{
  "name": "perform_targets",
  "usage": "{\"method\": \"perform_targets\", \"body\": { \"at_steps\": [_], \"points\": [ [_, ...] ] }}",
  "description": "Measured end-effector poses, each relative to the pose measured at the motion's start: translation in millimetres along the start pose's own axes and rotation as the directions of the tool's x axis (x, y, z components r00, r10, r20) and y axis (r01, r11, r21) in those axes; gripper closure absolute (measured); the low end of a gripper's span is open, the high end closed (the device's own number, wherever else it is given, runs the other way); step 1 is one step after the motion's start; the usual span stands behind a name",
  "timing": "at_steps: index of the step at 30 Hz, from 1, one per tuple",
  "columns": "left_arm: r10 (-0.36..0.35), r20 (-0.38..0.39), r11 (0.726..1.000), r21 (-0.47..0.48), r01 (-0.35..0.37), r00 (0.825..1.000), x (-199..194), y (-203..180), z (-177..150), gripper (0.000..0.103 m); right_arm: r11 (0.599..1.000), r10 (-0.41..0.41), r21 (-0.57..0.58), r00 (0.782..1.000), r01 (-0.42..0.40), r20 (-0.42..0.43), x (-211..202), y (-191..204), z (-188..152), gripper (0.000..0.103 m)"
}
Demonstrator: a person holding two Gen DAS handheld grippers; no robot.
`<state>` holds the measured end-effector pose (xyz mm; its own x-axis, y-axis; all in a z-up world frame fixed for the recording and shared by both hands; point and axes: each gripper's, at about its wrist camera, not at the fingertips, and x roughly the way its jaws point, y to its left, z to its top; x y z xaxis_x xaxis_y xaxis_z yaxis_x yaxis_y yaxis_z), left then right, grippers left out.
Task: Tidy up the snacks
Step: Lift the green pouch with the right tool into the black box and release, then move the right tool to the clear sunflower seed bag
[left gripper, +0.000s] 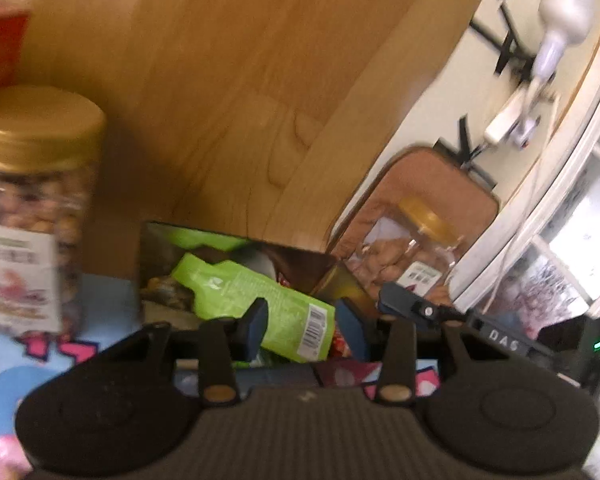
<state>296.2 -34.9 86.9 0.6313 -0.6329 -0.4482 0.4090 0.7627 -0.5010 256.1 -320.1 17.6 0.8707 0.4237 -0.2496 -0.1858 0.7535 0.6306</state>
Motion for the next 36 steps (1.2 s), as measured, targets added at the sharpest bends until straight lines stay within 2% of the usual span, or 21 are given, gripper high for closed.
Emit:
{"method": "perform_targets", "body": {
  "at_steps": [4,6,8,11,13,16,21,22,24,25,27,28,32,34,36],
  "points": [
    [0.008,0.134,1.000,0.020,-0.011,0.991,-85,4,-9,0.064,0.995,0.101,-0.015,0.995,-0.101,-0.015,-22,18,-13,0.068],
    [0.037,0.178,0.999,0.007,-0.039,0.983,-126,14,-25,0.063,0.986,0.163,-0.026,0.984,-0.165,-0.064,-28,32,-23,0.068],
    [0.085,0.202,0.996,-0.031,-0.080,0.976,-158,28,-45,0.062,0.977,0.208,-0.016,0.969,-0.212,-0.136,-25,44,-39,0.068],
    [0.155,0.182,0.984,-0.116,-0.136,0.971,-182,54,-76,0.062,0.972,0.228,0.000,0.939,-0.236,-0.256,-9,62,-71,0.068],
    [0.182,0.147,0.971,-0.186,-0.153,0.972,-182,72,-92,0.063,0.976,0.209,0.013,0.923,-0.216,-0.324,5,69,-88,0.068],
    [0.166,0.109,0.958,-0.256,-0.134,0.980,-170,92,-109,0.064,0.980,0.197,0.065,0.903,-0.186,-0.381,21,69,-103,0.068],
    [0.165,0.059,0.951,-0.275,-0.143,0.985,-143,106,-118,0.068,0.986,0.145,0.134,0.901,-0.097,-0.410,32,64,-108,0.068],
    [0.171,0.041,0.947,-0.284,-0.153,0.984,-139,110,-120,0.072,0.986,0.139,0.143,0.899,-0.086,-0.416,35,64,-108,0.068],
    [0.169,0.046,0.947,-0.285,-0.149,0.985,-138,116,-126,0.076,0.985,0.131,0.161,0.890,-0.066,-0.438,39,66,-111,0.068],
    [0.163,0.050,0.948,-0.286,-0.142,0.985,-138,118,-128,0.076,0.985,0.128,0.162,0.886,-0.061,-0.445,41,67,-113,0.072],
    [0.153,0.057,0.947,-0.294,-0.130,0.987,-138,122,-130,0.078,0.986,0.128,0.155,0.884,-0.064,-0.450,48,72,-116,0.072],
    [0.153,0.060,0.947,-0.294,-0.129,0.986,-137,125,-132,0.084,0.985,0.134,0.160,0.880,-0.067,-0.456,53,76,-117,0.072],
    [0.126,0.061,0.939,-0.331,-0.099,0.990,-136,132,-132,0.085,0.983,0.161,0.154,0.863,-0.098,-0.478,64,93,-129,0.073],
    [0.126,0.062,0.941,-0.324,-0.100,0.990,-136,131,-132,0.084,0.986,0.157,0.130,0.857,-0.106,-0.491,64,100,-135,0.083],
    [0.114,0.060,0.950,-0.300,-0.091,0.992,-135,126,-132,0.083,0.985,0.158,0.137,0.856,-0.103,-0.492,60,100,-136,0.084]
  ]
}}
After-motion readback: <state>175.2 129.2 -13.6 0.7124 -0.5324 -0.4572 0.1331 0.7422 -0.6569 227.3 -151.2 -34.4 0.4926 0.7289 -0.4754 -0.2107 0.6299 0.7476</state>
